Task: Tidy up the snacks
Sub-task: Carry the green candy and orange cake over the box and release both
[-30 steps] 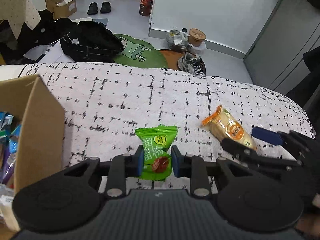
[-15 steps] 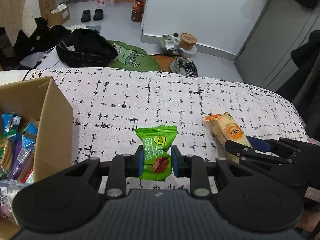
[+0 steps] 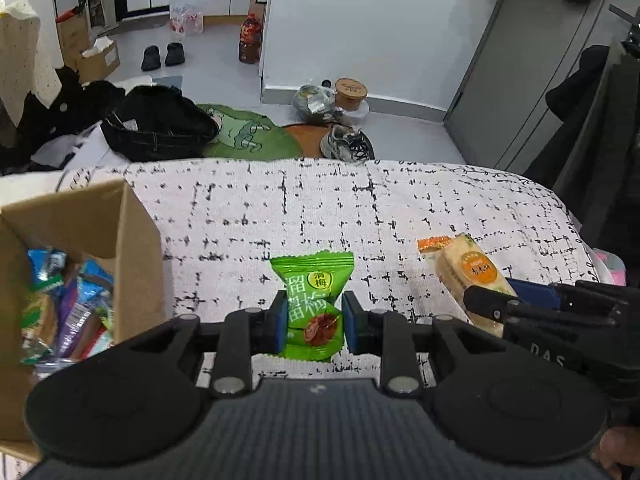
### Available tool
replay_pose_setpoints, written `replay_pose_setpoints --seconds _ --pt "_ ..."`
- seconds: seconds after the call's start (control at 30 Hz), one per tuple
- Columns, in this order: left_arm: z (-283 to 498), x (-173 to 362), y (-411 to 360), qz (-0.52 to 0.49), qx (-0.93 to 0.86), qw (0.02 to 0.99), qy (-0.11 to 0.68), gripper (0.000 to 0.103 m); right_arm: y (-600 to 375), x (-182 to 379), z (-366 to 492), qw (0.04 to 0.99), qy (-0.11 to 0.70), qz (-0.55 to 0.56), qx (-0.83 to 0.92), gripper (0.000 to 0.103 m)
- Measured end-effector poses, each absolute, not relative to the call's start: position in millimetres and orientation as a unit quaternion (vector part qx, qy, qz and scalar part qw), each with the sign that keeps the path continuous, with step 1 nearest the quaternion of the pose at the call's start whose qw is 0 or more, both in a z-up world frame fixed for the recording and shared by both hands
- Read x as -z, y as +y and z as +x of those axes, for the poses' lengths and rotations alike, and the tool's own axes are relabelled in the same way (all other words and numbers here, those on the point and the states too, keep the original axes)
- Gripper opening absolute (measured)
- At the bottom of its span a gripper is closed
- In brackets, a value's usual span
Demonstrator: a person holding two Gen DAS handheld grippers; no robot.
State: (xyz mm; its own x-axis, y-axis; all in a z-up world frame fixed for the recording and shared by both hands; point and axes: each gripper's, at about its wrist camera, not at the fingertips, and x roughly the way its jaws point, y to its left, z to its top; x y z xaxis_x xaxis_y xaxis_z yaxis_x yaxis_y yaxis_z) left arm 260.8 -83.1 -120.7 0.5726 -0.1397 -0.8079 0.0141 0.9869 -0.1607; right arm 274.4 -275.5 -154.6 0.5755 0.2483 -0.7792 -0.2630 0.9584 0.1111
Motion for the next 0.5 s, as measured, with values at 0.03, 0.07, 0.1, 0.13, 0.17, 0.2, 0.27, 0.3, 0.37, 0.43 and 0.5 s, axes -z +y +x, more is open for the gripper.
replay_pose_setpoints --seconds 0.03,0.07,0.1,0.13,0.17,0.2,0.27,0.3,0.37,0.43,0.5 --pt "258.5 117.0 -81.2 -0.069 0.045 0.884 0.459 0.027 -274.8 151.1 271.0 0.888 0.436 -0.005 -0.144 0.032" --pt "256.3 112.4 -78.8 -0.07 0.047 0.885 0.458 0.027 -273.8 148.4 268.1 0.889 0.435 -0.003 -0.144 0.032" --pt "253.9 107.6 -76.0 -0.069 0.049 0.886 0.456 0.027 -273.3 146.0 265.8 0.89 0.433 0.0 -0.144 0.032" --pt "251.7 103.9 -74.5 -0.068 0.049 0.887 0.455 0.027 -272.4 142.9 263.1 0.891 0.431 0.004 -0.144 0.032" --pt "249.0 99.8 -71.9 -0.066 0.049 0.888 0.453 0.027 -271.8 140.0 261.1 0.891 0.43 0.007 -0.145 0.032" --pt "246.1 96.1 -68.9 -0.067 0.048 0.888 0.452 0.027 -270.8 137.9 260.0 0.891 0.429 0.01 -0.145 0.032" --pt "240.0 90.4 -62.2 -0.07 0.047 0.888 0.452 0.027 -269.9 132.7 256.0 0.891 0.429 0.021 -0.149 0.032" --pt "236.7 87.6 -59.4 -0.071 0.045 0.888 0.452 0.027 -268.6 129.8 253.1 0.891 0.428 0.025 -0.151 0.032" --pt "230.2 82.0 -51.8 -0.07 0.04 0.89 0.449 0.027 -265.7 123.4 247.2 0.893 0.422 0.028 -0.156 0.032" --pt "225.3 77.6 -44.6 -0.071 0.037 0.89 0.449 0.027 -262.1 119.1 242.4 0.893 0.419 0.033 -0.161 0.032" --pt "219.6 73.6 -37.3 -0.07 0.034 0.89 0.449 0.027 -257.2 115.1 238.0 0.894 0.416 0.036 -0.165 0.032"
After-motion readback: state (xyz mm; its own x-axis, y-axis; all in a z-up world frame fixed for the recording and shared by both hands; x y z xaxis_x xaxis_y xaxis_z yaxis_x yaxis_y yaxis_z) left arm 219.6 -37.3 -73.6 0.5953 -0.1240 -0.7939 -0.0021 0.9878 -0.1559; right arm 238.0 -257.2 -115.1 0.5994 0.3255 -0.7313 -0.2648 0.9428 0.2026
